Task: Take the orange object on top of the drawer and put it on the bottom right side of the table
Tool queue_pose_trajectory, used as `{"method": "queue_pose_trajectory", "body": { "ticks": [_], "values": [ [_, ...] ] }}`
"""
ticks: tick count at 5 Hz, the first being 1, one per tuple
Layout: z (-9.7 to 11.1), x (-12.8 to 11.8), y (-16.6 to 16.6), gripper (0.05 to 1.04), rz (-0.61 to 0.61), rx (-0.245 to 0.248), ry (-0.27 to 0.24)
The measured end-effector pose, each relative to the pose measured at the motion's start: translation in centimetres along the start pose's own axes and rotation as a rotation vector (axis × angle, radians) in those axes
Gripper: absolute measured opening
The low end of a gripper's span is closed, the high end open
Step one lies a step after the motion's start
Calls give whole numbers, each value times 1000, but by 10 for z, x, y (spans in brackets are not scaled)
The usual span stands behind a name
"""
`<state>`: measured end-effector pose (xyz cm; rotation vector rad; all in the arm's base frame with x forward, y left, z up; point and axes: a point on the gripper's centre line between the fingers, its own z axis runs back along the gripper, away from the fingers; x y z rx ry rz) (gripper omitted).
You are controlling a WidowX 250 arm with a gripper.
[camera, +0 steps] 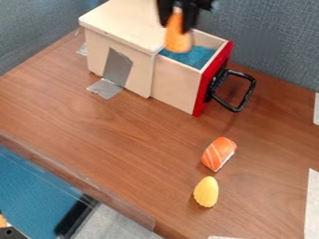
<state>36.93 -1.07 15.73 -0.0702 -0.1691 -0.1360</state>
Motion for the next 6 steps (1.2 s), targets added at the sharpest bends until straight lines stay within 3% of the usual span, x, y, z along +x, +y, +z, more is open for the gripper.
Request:
{"method": "queue_pose_trajectory", "body": {
  "ticks": [2,3,4,5,6],
  "values": [
    [-21,-19,-92,469,-253,-46,51],
    [-35,-30,-120,469,-326,-68,53],
    [-52,-38,-136,469,-339,-113,41],
    [-87,-45,-140,469,-321,-148,38],
    [-106,-49,-147,469,-332,-136,-5]
  ]
}}
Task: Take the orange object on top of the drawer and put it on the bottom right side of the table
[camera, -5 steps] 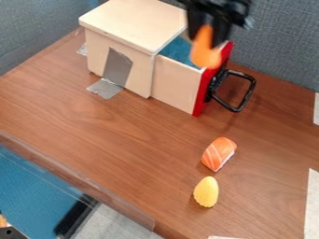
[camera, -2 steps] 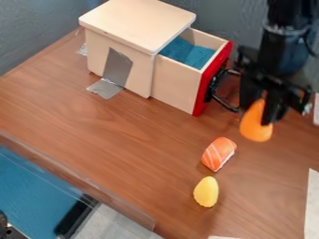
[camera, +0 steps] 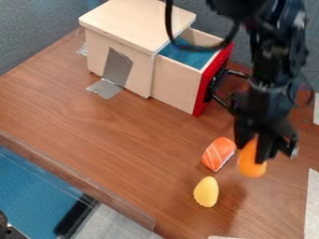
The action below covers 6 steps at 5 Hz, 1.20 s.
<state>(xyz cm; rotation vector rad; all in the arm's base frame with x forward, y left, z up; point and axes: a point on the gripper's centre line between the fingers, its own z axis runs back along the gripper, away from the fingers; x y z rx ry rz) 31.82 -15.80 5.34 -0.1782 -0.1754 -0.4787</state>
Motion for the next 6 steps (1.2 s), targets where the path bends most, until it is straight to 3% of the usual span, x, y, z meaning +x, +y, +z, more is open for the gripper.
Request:
{"method": "queue_pose_trajectory", "body": {
  "ticks": [2,3,4,5,6],
  "values": [
    [-18,-7,-18,469,-69,23,-1],
    [-20,-8,-18,524,-65,25,6],
    [-23,-10,-16,830,-57,31,19],
    [-23,-12,-17,1007,-43,30,28],
    [-22,-16,-17,1004,-25,28,55]
  ]
}}
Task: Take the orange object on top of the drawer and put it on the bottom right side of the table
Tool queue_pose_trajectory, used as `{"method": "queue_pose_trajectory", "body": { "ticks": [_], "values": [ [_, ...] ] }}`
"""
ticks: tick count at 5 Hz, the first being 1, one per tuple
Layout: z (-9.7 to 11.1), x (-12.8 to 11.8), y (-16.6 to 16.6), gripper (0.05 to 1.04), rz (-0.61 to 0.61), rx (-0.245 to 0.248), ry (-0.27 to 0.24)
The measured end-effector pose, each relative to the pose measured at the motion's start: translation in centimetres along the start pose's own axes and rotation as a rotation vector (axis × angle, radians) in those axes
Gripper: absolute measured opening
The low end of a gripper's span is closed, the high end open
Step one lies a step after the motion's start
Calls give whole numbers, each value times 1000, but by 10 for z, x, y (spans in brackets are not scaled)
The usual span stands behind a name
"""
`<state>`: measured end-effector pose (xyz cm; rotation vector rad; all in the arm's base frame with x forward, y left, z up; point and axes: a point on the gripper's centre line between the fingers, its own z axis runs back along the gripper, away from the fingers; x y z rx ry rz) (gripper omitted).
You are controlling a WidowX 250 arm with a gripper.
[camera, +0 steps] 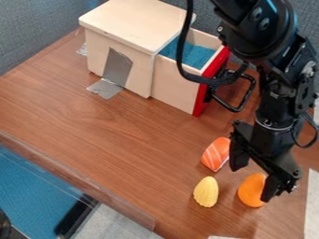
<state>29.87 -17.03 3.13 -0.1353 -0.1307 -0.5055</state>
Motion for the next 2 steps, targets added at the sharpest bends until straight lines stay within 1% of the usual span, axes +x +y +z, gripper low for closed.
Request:
{"method": "queue_pose_trajectory", "body": {
  "ticks": [1,2],
  "values": [
    [40,7,-2,999,39,15,-77],
    [59,4,-2,1000,75,34,-88]
  ]
}}
